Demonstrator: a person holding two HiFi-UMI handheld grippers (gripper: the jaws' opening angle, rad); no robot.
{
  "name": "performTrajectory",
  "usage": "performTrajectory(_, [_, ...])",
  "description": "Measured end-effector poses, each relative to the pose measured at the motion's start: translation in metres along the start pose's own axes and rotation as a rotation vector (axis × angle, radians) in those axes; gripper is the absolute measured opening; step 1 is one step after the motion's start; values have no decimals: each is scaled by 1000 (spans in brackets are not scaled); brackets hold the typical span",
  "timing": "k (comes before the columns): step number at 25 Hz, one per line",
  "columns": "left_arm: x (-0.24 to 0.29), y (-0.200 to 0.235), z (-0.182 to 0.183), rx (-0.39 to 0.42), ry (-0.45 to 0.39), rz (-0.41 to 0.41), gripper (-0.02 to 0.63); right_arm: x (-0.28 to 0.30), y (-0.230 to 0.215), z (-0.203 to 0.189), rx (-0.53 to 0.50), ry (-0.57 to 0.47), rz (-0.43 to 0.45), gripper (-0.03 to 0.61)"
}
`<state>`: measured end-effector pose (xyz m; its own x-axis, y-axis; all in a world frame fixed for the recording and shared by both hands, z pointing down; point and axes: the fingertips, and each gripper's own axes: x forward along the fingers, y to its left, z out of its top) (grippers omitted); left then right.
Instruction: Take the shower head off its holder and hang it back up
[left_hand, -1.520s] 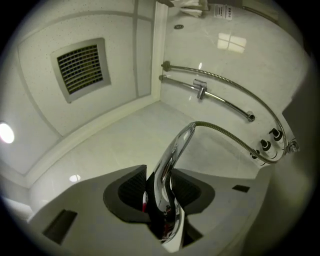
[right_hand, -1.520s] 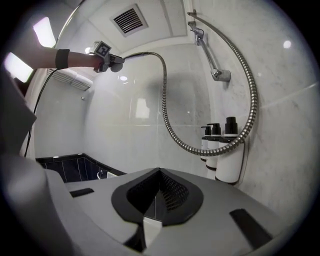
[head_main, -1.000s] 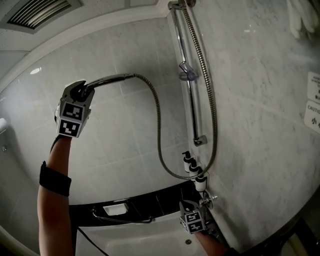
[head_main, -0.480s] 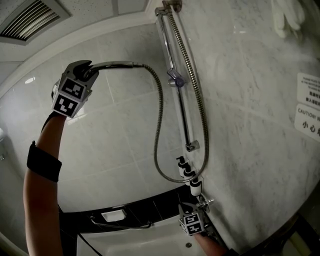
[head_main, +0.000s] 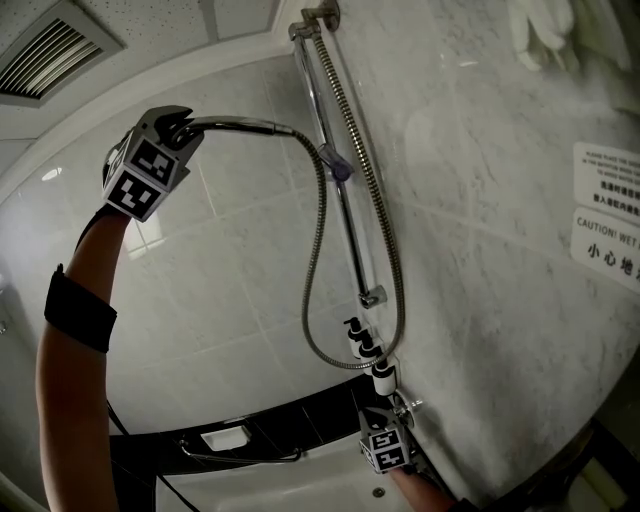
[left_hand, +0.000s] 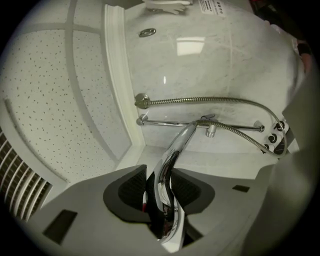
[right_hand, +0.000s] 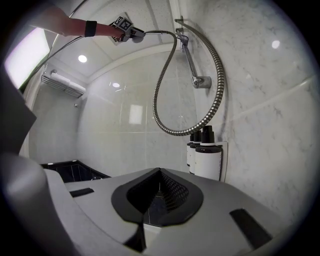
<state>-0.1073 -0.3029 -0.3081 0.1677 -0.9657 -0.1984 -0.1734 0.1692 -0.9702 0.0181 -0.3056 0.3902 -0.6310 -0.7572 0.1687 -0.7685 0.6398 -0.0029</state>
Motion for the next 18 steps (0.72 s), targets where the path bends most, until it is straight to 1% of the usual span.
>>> performTrajectory(5, [10, -6, 10, 44, 10, -32, 144, 2, -7, -8, -10, 1, -15, 25])
performTrajectory(12, [23, -15, 28, 104, 11, -65, 146, -3, -8, 2, -8, -14, -16, 25])
performTrajectory(15, [26, -19, 33, 123, 14, -77, 144, -5, -8, 14, -10, -29, -14, 25])
performTrajectory(18, [30, -21, 32, 121, 23, -82, 146, -2, -10, 28, -11, -50, -11, 25])
